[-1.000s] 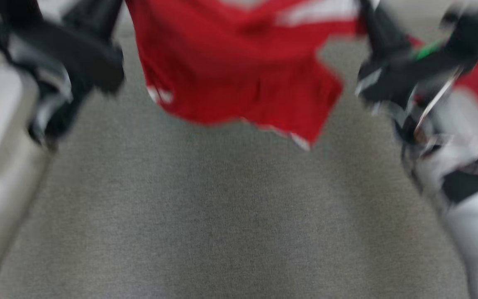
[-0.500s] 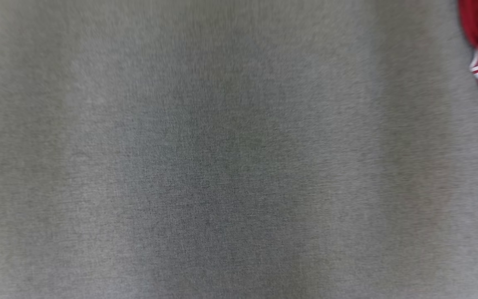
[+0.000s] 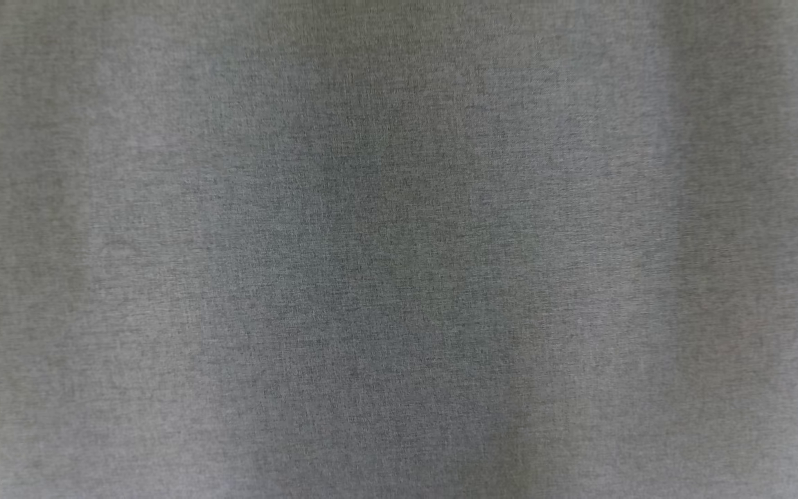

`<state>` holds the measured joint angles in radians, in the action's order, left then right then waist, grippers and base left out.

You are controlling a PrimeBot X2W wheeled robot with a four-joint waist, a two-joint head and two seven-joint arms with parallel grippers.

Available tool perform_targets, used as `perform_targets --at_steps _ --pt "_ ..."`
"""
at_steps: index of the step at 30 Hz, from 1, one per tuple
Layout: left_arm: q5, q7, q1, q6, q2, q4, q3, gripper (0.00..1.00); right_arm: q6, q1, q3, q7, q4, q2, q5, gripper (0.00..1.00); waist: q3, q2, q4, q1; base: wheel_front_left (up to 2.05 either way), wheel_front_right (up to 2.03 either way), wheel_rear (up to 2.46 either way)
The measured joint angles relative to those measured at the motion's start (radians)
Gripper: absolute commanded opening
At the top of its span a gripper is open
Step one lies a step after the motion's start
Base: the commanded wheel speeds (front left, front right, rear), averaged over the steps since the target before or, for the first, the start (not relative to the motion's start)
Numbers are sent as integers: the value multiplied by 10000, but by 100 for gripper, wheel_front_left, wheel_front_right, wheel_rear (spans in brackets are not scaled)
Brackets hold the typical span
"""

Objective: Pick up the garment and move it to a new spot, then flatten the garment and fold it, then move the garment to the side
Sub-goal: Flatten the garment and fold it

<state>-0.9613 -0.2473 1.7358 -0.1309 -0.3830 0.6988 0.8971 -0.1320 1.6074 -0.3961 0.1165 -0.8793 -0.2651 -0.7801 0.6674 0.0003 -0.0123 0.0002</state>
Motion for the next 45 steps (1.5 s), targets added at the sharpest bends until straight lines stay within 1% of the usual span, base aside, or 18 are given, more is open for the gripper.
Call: perform_targets --at_steps 4,5,7,10,15,17,20,24,29,33,34,35,39,45 --pt "-8 -127 -1288 0 -454 -729 117 0 0 -1179 -803 165 740 -245 -520 0 -282 -2 -41 -2 0 0 0" --pt "79 -132 -2197 0 -635 -1344 -318 0 0 -1999 -1204 203 1197 -474 -853 0 -497 -1 -84 -2 0 0 0" --pt "397 -155 -3218 12 -803 -1994 -842 0 0 -2855 -1544 272 1670 -759 -1164 0 -741 -2 -123 -3 0 0 0" --pt "986 -157 -5063 286 -974 -2970 -1386 0 0 -4118 -1904 464 2330 -1198 -1630 0 -1145 -4 -183 -4 0 0 0" --pt "1814 -159 -8002 886 -968 -4635 -2017 0 0 -6222 -2203 823 3183 -1787 -2182 0 -1867 -4 -269 -5 0 0 0" --pt "2234 -157 -8970 1051 -918 -5135 -2203 0 0 -7063 -2217 965 3469 -1996 -2347 0 -2163 -5 -287 -6 0 0 0" --pt "2635 -165 -10433 1231 -709 -5766 -2316 0 0 -8338 -2192 1110 3799 -2146 -2619 0 -2598 -4 -301 -5 0 0 0" --pt "2995 -165 -12044 1350 -460 -6205 -2537 0 0 -9852 -1965 1237 4222 -2266 -2918 0 -3143 -5 -327 -7 0 0 0" --pt "3591 -165 -13719 1235 -205 -6345 -2489 0 0 -11766 -1463 1352 4640 -2405 -2936 0 -3749 -5 -338 -5 0 0 0" --pt "3852 -165 -14690 1116 -75 -6418 -2512 0 0 -13257 -807 1394 5112 -2360 -2947 0 -4138 -6 -260 -6 0 0 0" --pt "3940 -165 -14883 1060 -17 -6429 -2506 0 0 -13625 -667 1400 5237 -2332 -2926 0 -4213 -5 -219 -5 0 0 0" --pt "3940 -165 -14883 1060 -17 -6429 -2506 0 0 -13625 -667 1400 5237 -2332 -2926 0 -4213 -5 -219 -5 0 0 0" --pt "4071 -165 -15429 941 222 -6450 -2610 0 0 -14749 -67 1396 5802 -2086 -2640 0 -4409 -5 -11 -4 0 0 0" --pt "4289 -165 -15543 681 633 -6406 -2801 0 0 -15139 907 970 6495 -1858 -1885 0 -4578 -4 124 -3 0 0 0"
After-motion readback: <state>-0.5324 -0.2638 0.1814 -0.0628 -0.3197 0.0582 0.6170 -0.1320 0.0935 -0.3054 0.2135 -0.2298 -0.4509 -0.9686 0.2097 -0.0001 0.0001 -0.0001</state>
